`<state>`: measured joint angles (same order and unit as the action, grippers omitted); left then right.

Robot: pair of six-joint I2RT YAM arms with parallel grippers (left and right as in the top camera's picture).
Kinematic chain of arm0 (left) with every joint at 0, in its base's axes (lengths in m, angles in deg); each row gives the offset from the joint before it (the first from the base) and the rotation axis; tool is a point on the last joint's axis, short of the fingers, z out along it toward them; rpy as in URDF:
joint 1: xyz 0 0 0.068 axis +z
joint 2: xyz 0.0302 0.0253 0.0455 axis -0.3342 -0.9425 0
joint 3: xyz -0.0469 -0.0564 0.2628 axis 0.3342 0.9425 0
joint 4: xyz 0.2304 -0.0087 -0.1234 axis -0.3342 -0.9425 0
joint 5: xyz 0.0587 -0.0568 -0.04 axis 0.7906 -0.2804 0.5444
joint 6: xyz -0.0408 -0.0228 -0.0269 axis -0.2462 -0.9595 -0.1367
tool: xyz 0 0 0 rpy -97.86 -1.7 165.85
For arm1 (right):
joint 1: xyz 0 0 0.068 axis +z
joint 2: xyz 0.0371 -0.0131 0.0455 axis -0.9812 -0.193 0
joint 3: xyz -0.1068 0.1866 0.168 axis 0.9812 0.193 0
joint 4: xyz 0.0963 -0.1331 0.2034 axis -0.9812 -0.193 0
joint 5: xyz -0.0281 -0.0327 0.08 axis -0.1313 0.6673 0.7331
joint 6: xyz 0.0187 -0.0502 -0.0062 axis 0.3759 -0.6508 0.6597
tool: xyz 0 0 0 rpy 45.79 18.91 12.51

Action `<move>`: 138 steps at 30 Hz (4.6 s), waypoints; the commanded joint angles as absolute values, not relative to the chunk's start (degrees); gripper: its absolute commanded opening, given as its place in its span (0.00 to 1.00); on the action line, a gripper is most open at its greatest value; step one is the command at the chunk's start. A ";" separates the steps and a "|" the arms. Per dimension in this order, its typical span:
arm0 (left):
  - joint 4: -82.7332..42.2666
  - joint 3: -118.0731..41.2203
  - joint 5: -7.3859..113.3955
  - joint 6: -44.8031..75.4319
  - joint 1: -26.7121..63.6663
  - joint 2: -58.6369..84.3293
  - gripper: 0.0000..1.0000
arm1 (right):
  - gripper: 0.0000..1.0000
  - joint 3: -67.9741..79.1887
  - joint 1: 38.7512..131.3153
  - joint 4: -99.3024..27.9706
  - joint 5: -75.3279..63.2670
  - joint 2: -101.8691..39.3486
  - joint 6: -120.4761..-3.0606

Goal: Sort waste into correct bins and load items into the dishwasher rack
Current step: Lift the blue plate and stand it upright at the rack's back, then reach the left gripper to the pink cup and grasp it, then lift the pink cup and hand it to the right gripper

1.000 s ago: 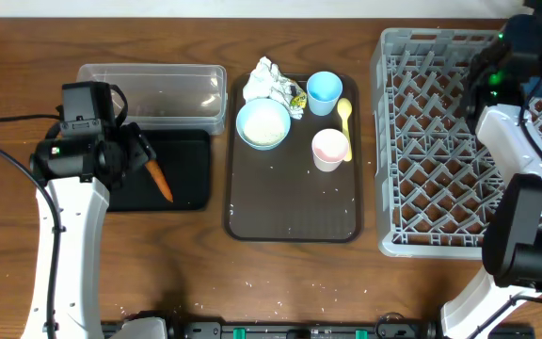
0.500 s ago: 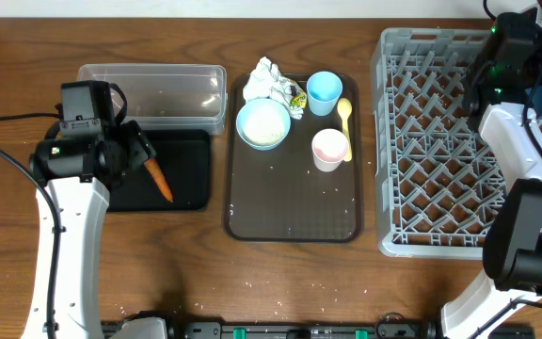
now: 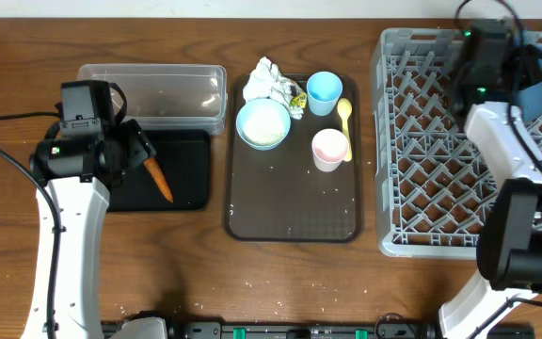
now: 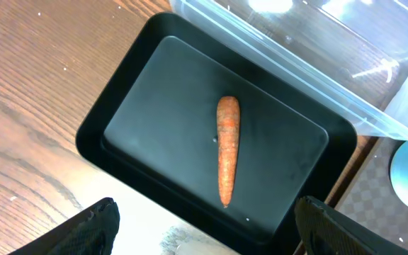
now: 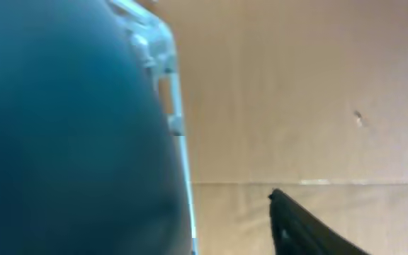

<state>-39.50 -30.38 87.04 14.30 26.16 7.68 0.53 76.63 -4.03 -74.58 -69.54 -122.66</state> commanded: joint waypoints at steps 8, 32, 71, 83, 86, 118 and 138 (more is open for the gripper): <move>-39.48 -31.04 87.74 14.41 26.20 7.39 0.83 | 0.92 0.94 80.30 0.54 -74.24 -68.60 -118.29; -40.13 -31.04 86.75 17.14 26.20 7.39 0.83 | 0.99 0.90 97.76 -24.81 -32.29 -48.84 -87.95; -21.23 -34.89 67.50 34.89 -8.16 -11.91 0.87 | 0.80 0.90 89.02 -43.26 -4.82 -36.56 -62.66; -15.98 -38.36 63.08 33.27 -11.26 -21.17 0.81 | 0.80 0.92 89.02 -45.99 -5.71 -36.63 -63.08; -15.65 -38.36 63.04 32.79 -11.41 -22.64 0.76 | 0.80 0.92 89.00 -46.45 -5.74 -36.63 -63.08; -10.87 -38.32 61.77 24.57 -11.54 -26.68 0.20 | 0.79 0.92 89.00 -50.06 -7.83 -36.63 -63.06; -26.15 -38.12 -1.00 19.57 17.81 -2.33 0.06 | 0.90 3.56 89.70 -30.76 33.67 -46.44 -71.49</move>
<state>-25.84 -37.88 20.77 16.86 17.15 -1.66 2.73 89.44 -35.17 14.90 -44.78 -68.24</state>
